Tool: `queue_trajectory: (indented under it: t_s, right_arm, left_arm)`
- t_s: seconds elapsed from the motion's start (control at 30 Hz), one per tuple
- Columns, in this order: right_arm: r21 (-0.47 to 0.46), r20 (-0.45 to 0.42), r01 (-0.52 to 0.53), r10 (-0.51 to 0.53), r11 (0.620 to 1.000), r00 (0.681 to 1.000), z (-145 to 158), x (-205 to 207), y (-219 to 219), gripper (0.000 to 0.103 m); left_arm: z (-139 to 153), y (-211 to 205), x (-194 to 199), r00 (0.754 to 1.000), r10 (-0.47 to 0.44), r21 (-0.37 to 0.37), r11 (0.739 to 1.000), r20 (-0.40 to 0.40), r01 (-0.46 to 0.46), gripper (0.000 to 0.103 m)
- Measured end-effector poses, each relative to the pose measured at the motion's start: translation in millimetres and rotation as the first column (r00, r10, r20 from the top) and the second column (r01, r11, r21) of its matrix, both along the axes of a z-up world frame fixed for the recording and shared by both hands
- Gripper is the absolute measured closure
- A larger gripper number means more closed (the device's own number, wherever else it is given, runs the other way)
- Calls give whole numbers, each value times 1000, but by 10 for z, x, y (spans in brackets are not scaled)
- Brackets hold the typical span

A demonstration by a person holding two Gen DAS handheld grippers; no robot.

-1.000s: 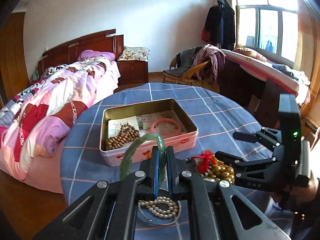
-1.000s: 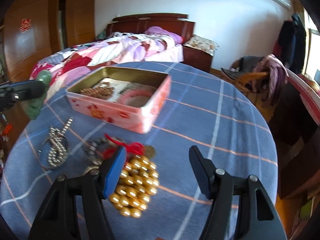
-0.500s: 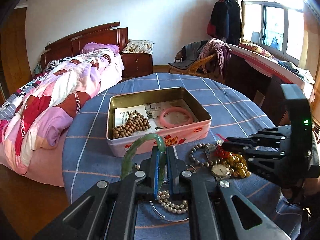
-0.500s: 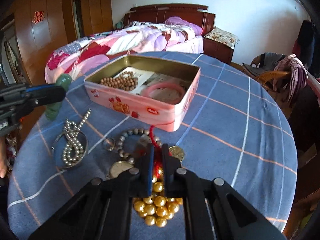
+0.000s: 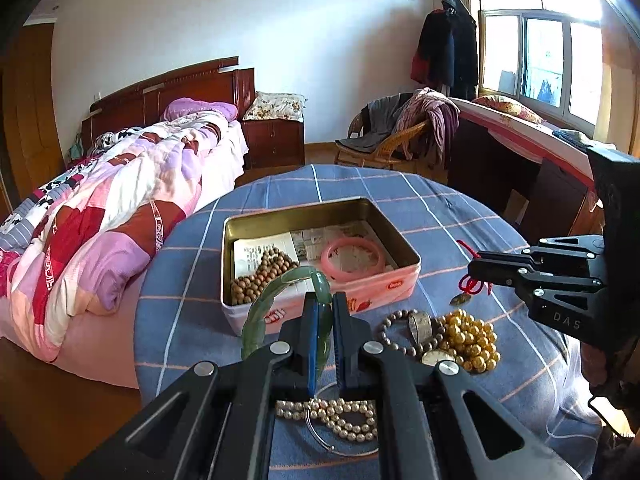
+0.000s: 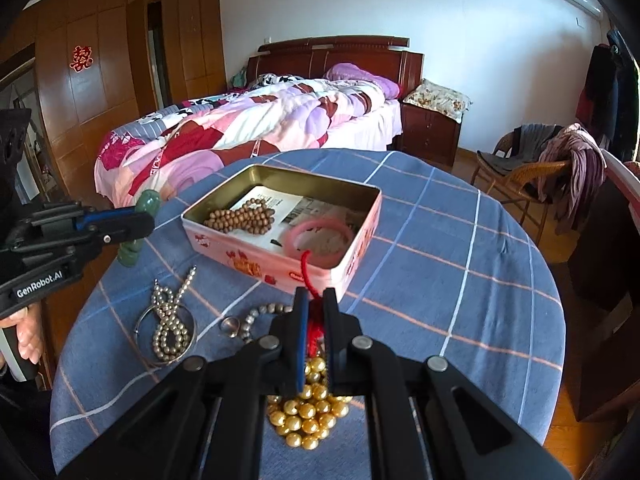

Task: Organize jewelry
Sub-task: 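Lift the jade bangle with the left gripper while the right gripper grasps the red-tasseled item, then carry the jade bangle and red-tasseled item into the tin and open both grippers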

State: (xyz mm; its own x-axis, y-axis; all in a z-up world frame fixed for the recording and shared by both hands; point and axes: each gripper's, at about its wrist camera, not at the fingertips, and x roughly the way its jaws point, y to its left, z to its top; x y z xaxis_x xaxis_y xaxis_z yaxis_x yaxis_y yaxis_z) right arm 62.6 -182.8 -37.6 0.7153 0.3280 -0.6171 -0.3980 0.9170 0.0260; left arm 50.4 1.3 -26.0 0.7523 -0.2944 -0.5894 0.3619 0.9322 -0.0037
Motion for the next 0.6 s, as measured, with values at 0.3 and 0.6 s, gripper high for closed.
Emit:
queue_trajectory:
  t_s: [0.3,0.6]
  right_arm:
    - [4,39,0,-1,1000,999,151,31,24,95]
    - [0,71,-16,16,1000,997,309,153,107,95]
  left_arm:
    - [115,82,73,1000,14,-3,1000,28,-14,97]
    - [155,105,214,999,25,20,999,44,-26,97]
